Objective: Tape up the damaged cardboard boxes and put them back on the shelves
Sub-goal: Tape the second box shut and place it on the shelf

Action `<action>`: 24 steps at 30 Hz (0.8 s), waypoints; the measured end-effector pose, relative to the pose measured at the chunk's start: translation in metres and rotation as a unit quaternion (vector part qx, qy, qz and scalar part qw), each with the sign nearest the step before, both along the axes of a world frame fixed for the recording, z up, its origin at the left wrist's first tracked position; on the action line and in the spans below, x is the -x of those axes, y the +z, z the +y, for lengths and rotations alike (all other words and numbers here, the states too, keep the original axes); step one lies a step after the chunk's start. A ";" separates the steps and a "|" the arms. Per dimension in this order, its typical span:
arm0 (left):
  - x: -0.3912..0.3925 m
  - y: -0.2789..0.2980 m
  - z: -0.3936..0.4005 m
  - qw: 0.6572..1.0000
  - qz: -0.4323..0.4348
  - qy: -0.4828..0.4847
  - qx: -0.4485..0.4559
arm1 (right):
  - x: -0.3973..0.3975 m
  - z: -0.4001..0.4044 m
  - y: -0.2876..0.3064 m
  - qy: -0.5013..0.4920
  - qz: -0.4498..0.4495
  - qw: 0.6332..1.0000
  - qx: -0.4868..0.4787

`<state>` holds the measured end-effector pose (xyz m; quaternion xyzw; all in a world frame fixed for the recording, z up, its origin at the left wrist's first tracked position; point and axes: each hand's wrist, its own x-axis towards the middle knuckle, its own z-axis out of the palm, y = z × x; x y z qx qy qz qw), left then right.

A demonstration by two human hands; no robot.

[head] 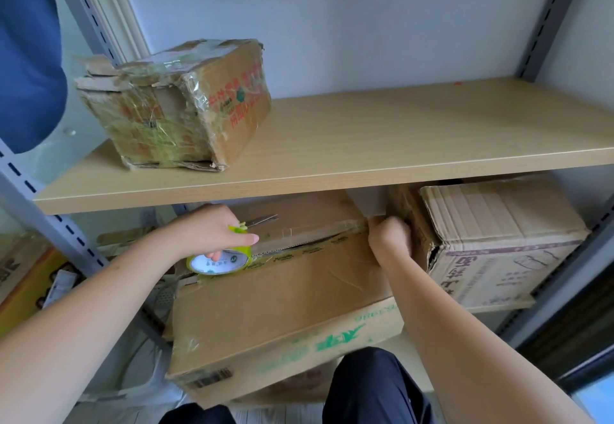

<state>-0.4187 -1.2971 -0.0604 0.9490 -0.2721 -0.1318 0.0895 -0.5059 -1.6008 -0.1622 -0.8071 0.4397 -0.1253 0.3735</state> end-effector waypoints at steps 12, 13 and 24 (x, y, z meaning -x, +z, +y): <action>0.012 -0.016 -0.005 1.000 -0.012 -0.011 -0.023 | -0.039 0.037 -0.013 0.303 0.120 0.898 0.295; 0.012 -0.016 -0.002 0.999 -0.004 -0.027 -0.017 | -0.040 0.037 -0.015 0.297 0.130 0.896 0.304; -0.008 -0.005 0.031 0.968 -0.198 -0.020 -0.151 | -0.041 0.050 -0.017 0.266 0.136 0.892 0.339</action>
